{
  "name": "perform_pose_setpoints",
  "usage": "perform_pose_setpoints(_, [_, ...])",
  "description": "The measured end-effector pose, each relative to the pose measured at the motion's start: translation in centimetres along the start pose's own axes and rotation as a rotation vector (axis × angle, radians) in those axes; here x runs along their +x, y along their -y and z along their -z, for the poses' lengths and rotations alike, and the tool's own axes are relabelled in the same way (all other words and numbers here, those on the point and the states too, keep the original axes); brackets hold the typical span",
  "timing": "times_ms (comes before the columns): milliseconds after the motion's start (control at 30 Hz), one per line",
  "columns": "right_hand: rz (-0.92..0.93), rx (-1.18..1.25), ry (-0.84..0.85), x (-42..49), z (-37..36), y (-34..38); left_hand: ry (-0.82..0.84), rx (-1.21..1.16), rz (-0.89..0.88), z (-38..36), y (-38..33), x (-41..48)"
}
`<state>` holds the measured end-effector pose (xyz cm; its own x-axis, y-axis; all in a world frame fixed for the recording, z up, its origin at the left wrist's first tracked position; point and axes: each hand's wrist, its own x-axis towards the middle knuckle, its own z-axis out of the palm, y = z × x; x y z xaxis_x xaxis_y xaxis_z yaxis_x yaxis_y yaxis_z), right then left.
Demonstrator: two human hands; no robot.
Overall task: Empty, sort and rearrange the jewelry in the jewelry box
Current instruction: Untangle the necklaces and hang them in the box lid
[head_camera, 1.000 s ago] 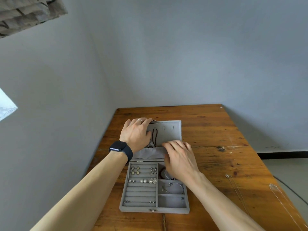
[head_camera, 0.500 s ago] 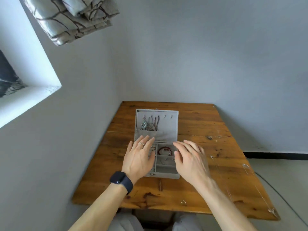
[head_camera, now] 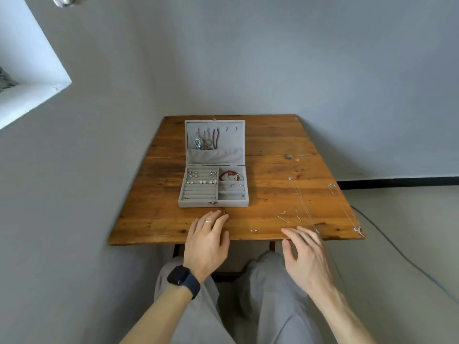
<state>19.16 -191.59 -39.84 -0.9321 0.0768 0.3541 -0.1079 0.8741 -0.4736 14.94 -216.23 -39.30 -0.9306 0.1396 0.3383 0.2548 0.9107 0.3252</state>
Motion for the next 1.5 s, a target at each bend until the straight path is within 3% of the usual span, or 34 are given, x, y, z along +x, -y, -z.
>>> perform_pose_setpoints(200, [-0.208, -0.018, -0.107, -2.9, 3.0, -5.7, 0.114, 0.024, -0.015, -2.7, -2.1, -0.4])
perform_pose_setpoints(400, [-0.761, 0.237, -0.21, -1.1, 5.2, -10.7, 0.124, 0.135, -0.066, -4.5, -2.0, -2.2])
perform_pose_setpoints(567, [-0.939, 0.378, -0.114, 2.0, 5.4, -12.9, 0.159, 0.173, -0.061, -4.7, -1.8, -2.3])
perform_pose_setpoints(900, [-1.042, 0.651, -0.266, 3.6, 4.0, -14.9, 0.165, 0.189, -0.051, -4.9, -1.9, -2.3])
perform_pose_setpoints(1133, [-1.011, 0.622, -0.336, 2.3, 5.9, -15.9, 0.142, 0.179, -0.067, -5.4, -1.4, -2.4])
perform_pose_setpoints(1267, [-0.917, 0.614, -0.355, 3.3, 8.6, -14.5, 0.117, 0.177, -0.081, -5.5, -1.3, -2.4])
perform_pose_setpoints(1500, [-0.601, 0.664, -0.17, 8.6, 12.5, -6.9, 0.204, 0.02, 0.01, -3.7, -1.7, -0.8])
